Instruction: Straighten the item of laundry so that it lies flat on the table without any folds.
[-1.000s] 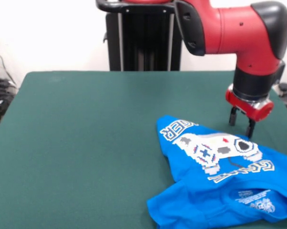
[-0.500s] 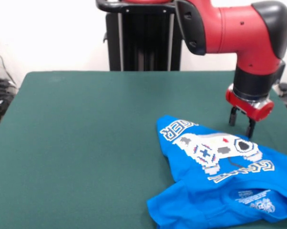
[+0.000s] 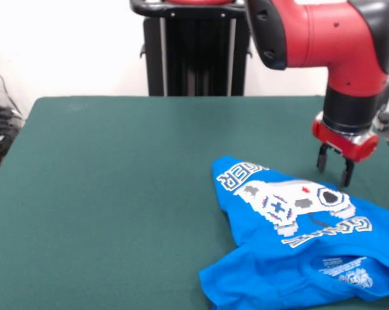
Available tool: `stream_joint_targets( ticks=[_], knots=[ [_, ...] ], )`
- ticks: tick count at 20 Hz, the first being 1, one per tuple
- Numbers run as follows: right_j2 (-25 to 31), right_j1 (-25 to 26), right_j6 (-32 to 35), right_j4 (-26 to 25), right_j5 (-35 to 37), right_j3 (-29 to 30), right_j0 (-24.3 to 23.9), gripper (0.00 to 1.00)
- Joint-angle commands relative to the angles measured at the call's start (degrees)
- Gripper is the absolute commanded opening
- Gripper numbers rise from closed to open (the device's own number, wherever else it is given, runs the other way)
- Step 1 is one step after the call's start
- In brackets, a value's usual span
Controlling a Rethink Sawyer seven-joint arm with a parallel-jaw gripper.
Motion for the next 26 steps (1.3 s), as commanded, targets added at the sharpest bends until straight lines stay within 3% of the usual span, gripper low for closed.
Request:
stream_joint_targets(
  ticks=[1, 15, 22, 26],
  knots=[
    [2.2, 1.3, 5.8, 1.6, -2.5, 0.5, 2.8, 1.00],
    [-4.4, 9.3, 9.7, 3.7, -5.1, -6.9, 8.2, 1.00],
    [-17.2, 14.9, 15.7, 8.0, -6.5, -12.9, 17.5, 1.00],
    [-19.6, 15.1, 15.9, 11.0, -5.8, -12.8, 19.9, 1.00]
  ],
)
